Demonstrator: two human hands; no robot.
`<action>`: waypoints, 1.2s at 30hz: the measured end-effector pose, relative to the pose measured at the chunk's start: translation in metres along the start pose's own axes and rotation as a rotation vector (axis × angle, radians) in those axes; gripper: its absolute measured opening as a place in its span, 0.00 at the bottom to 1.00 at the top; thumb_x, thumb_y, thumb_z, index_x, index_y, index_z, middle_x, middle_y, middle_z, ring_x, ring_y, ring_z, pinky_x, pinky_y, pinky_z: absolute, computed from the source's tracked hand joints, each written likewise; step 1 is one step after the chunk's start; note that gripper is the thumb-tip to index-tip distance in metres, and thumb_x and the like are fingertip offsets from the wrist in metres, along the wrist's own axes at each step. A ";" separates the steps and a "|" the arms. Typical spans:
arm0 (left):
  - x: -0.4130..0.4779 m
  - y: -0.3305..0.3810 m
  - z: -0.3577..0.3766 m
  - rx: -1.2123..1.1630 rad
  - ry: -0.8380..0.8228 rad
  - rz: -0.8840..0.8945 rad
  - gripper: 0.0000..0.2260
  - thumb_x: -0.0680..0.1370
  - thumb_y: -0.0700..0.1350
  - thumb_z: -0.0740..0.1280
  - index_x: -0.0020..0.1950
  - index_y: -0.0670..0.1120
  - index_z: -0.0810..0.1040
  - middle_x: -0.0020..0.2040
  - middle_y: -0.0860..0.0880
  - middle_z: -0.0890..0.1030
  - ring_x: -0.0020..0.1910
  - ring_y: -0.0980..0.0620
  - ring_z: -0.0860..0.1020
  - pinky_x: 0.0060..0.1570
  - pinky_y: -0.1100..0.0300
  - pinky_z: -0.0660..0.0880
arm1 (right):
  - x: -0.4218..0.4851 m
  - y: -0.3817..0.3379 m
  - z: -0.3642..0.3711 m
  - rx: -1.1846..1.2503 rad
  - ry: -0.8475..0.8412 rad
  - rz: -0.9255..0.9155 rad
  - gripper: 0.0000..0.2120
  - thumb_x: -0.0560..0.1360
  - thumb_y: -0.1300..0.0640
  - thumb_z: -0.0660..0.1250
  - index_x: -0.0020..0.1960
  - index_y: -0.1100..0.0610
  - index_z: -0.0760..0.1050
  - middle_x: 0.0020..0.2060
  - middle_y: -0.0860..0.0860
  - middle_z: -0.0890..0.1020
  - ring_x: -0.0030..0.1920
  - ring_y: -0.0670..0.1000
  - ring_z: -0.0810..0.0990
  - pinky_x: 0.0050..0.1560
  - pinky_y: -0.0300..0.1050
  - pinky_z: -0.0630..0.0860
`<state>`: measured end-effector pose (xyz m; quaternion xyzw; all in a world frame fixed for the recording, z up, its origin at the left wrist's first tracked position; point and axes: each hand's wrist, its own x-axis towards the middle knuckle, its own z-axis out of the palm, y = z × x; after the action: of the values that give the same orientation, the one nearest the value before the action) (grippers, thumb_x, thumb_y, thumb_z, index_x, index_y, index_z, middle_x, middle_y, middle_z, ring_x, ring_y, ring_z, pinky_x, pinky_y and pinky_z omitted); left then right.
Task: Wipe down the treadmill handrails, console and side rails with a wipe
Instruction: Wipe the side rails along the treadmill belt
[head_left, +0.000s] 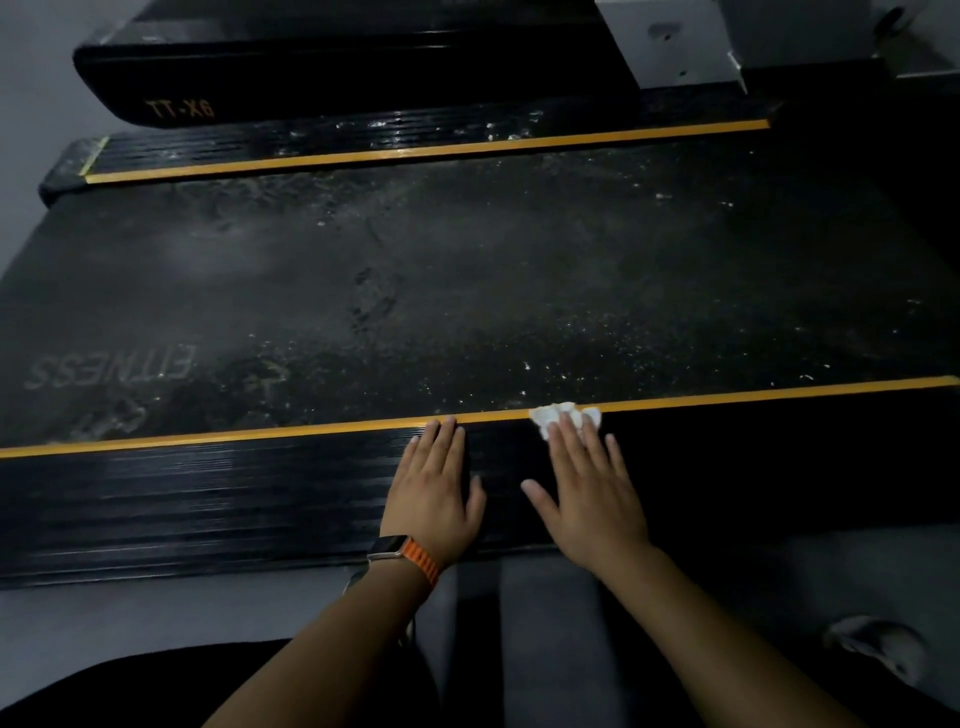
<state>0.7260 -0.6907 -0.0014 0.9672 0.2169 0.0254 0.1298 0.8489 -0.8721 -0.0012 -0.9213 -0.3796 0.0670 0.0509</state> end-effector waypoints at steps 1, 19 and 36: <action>0.000 -0.001 -0.001 0.005 -0.005 0.005 0.30 0.83 0.59 0.52 0.83 0.45 0.57 0.83 0.47 0.55 0.83 0.51 0.48 0.80 0.54 0.44 | 0.004 -0.011 0.002 0.001 -0.003 -0.049 0.41 0.82 0.30 0.41 0.84 0.58 0.58 0.84 0.54 0.55 0.84 0.55 0.49 0.81 0.58 0.48; -0.013 -0.066 -0.023 0.023 -0.050 0.037 0.29 0.84 0.57 0.47 0.84 0.47 0.55 0.84 0.50 0.52 0.83 0.53 0.46 0.79 0.55 0.39 | 0.015 -0.098 0.018 -0.001 -0.035 -0.096 0.42 0.82 0.29 0.35 0.85 0.55 0.54 0.85 0.52 0.51 0.84 0.53 0.46 0.81 0.57 0.45; -0.012 -0.062 -0.022 -0.001 -0.034 0.040 0.29 0.83 0.56 0.49 0.82 0.43 0.61 0.83 0.46 0.57 0.83 0.49 0.51 0.82 0.50 0.47 | -0.006 -0.084 0.026 0.008 0.079 -0.133 0.35 0.84 0.35 0.49 0.83 0.55 0.60 0.83 0.52 0.59 0.83 0.54 0.56 0.80 0.58 0.55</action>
<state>0.6871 -0.6370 0.0038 0.9715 0.1952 0.0116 0.1337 0.7822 -0.8161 -0.0137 -0.8958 -0.4374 0.0286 0.0736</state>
